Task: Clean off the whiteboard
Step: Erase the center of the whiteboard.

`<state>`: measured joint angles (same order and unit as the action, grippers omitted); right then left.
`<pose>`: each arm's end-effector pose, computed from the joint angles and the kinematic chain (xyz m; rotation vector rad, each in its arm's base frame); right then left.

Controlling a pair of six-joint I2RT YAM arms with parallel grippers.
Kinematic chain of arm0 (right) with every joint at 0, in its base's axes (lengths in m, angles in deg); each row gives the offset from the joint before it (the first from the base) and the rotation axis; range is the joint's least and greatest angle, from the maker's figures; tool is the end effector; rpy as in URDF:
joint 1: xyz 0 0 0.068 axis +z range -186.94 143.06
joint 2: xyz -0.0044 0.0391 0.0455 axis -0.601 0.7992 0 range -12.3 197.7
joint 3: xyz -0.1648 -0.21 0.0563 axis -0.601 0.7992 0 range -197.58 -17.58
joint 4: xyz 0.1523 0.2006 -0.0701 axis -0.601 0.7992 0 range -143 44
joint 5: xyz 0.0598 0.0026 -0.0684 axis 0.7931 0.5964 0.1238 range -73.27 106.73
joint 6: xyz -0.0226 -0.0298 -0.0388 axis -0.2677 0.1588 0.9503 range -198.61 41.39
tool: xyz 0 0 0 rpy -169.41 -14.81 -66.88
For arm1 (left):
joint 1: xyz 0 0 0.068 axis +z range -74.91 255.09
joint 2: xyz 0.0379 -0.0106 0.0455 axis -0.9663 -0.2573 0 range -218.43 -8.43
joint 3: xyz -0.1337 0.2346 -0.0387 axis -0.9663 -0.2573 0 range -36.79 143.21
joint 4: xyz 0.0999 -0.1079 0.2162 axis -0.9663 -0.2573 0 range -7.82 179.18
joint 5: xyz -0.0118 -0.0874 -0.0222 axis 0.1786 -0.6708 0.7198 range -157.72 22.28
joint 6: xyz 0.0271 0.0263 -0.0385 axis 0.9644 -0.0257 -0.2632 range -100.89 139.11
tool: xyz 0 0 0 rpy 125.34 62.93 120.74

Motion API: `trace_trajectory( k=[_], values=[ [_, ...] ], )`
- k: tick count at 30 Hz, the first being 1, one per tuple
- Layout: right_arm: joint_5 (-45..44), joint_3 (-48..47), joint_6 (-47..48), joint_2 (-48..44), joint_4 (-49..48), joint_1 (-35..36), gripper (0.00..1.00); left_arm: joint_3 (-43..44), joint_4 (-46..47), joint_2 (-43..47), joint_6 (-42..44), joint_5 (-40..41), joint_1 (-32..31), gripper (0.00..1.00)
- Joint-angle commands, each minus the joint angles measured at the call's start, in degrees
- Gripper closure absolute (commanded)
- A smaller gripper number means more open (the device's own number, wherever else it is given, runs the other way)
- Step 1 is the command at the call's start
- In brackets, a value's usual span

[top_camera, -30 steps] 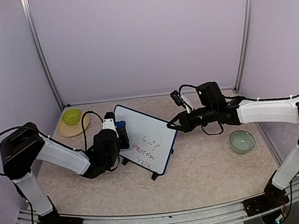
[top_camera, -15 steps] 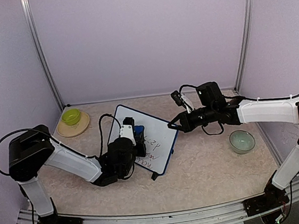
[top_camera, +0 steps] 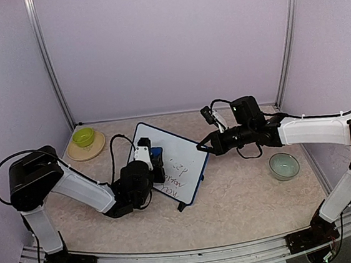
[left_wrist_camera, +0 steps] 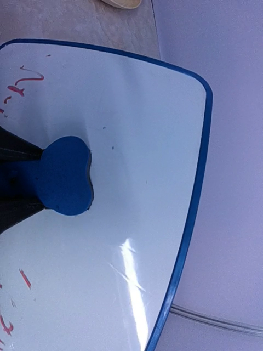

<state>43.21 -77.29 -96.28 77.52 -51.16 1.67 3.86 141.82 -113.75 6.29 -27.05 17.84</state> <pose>0.2643 0.2315 0.2504 -0.6932 2.1450 1.0487 0.2075 -0.2798 0.1513 0.1671 1.7289 -0.2683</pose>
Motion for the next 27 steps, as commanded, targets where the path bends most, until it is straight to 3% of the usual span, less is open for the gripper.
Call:
trace_trajectory(
  k=[1,17,27],
  values=[
    [4.0,2.7,5.7,1.5,6.0,2.5,1.0,-2.7,-3.7,0.0,1.2,-0.2,3.2,0.85],
    [4.0,2.5,5.5,1.7,5.9,2.5,1.0,4.4,-2.6,-5.9,4.4,-2.7,-6.9,0.85],
    [3.9,2.8,5.6,1.5,5.9,2.5,1.0,3.9,-5.0,-4.3,4.7,0.7,-4.9,0.85]
  ],
)
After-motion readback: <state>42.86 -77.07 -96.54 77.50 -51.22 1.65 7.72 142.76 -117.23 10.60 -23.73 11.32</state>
